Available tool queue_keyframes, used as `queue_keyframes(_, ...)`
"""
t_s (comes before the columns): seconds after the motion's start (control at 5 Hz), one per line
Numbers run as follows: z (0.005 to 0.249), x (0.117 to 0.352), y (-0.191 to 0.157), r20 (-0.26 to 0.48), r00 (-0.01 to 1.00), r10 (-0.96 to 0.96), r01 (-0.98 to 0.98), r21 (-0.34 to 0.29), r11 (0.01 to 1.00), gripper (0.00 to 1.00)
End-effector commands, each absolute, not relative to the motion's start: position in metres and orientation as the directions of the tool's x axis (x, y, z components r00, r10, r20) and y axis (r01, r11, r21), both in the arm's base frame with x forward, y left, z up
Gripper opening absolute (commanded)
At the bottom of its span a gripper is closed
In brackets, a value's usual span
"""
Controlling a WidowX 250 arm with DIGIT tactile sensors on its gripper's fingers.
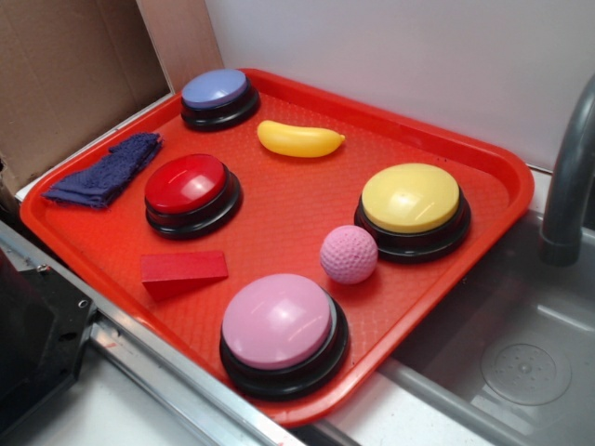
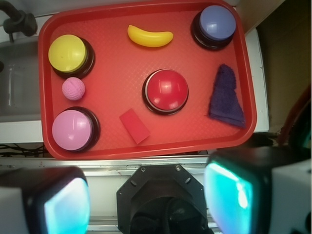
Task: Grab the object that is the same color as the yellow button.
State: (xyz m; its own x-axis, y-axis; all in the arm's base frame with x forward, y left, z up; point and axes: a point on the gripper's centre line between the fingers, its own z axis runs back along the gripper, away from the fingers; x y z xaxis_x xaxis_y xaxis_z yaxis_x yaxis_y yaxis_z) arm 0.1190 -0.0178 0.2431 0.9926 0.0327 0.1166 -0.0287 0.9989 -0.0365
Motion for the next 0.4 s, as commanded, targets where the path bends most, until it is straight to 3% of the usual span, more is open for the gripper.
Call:
queue_keyframes(0.0,0.243,0.119,-0.018,0.117,0.993,0.033,-0.029,-0.037,0.999,1.0)
queue_keyframes(0.2,0.247,0.156,-0.013,0.151,0.984,0.096,-0.095,-0.011,0.995,1.0)
